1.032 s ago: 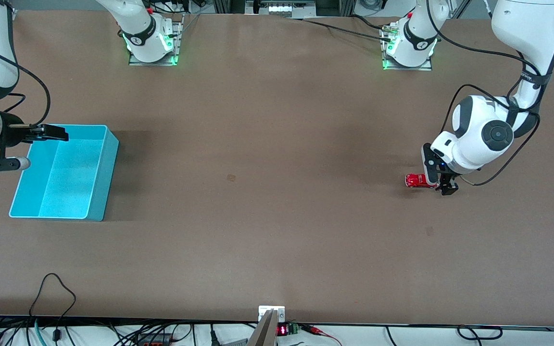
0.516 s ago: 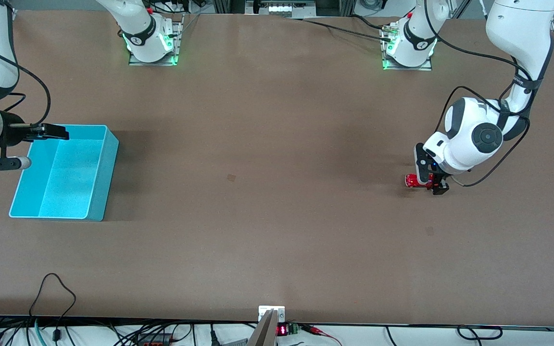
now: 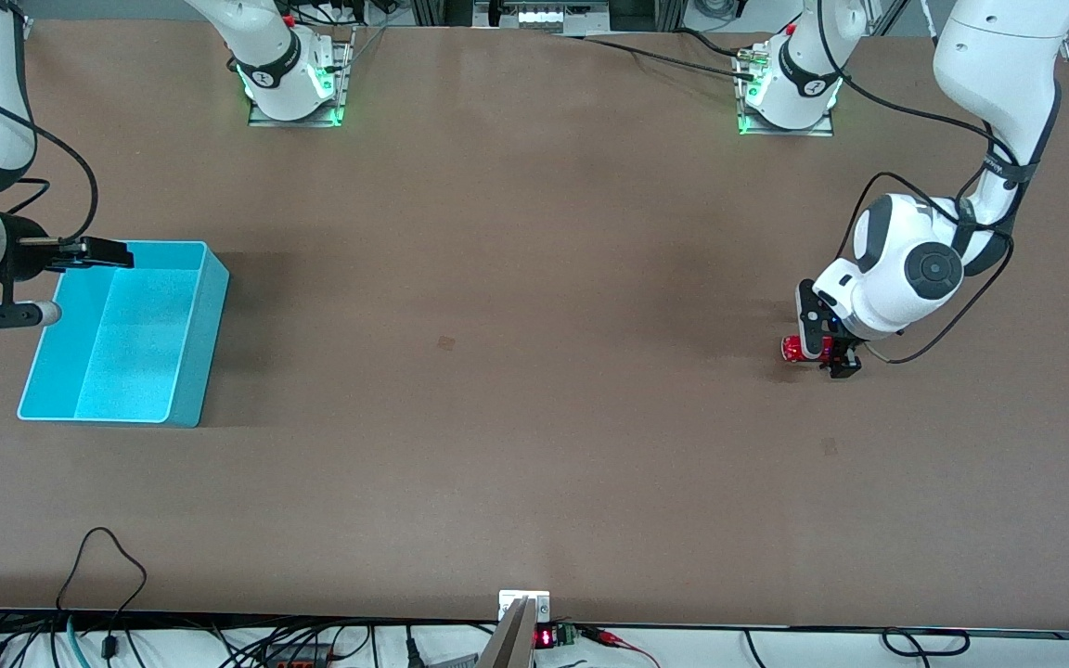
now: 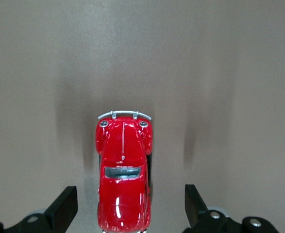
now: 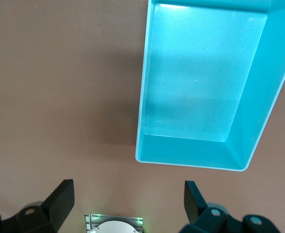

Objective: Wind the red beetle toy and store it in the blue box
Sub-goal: 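Close the left gripper on the red car and press it down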

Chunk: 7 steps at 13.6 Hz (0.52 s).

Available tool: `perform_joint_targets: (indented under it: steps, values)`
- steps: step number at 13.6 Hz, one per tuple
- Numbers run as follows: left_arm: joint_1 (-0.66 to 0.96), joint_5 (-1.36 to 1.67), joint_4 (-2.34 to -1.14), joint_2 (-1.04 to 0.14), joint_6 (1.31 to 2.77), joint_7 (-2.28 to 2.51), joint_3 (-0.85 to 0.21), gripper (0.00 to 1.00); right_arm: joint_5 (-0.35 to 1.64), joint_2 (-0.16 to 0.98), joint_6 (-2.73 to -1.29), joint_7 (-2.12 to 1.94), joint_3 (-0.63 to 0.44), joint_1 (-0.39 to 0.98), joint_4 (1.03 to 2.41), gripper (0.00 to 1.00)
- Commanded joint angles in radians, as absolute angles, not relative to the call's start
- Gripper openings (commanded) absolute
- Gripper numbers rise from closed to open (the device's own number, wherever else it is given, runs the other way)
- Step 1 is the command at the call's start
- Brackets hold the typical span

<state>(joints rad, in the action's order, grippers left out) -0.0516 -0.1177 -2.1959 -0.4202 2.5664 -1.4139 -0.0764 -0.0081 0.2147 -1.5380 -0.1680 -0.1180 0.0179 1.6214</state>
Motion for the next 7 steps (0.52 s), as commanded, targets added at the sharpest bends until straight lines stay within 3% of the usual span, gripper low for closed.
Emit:
perform_joint_targets:
  steps: [1,5,7]
  values:
    - [-0.063,-0.127,-2.194,-0.423,2.580,-1.434,-0.083,0.89,-0.008,0.210,-1.525,-0.161,-0.114,0.011,1.623,1.00]
    - [-0.063,-0.129,-2.194,-0.423,2.583,-1.436,-0.083,0.85,-0.006,0.212,-1.519,-0.161,-0.114,0.009,1.623,1.00]
    - [-0.063,-0.129,-2.194,-0.423,2.583,-1.434,-0.083,0.69,-0.006,0.213,-1.519,-0.161,-0.114,0.012,1.623,1.00]
